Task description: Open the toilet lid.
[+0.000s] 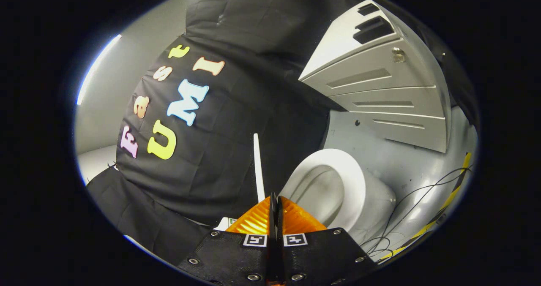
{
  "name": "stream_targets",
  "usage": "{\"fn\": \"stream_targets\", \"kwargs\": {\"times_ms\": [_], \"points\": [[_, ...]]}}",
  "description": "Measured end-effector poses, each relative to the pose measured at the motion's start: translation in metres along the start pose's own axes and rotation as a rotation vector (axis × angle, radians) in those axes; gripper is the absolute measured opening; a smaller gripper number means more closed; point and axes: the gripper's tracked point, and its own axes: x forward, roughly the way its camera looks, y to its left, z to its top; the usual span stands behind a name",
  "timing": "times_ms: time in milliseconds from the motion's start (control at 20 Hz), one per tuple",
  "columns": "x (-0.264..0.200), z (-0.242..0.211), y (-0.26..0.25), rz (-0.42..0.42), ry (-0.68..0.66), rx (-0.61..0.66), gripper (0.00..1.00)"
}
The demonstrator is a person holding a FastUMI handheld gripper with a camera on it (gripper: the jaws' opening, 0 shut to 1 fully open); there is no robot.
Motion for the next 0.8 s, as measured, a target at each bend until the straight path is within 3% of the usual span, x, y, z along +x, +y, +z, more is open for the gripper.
{"fn": "stream_targets", "kwargs": {"times_ms": [800], "points": [[-0.017,-0.032,0.133,0.192,0.014,-0.241,0.0]]}}
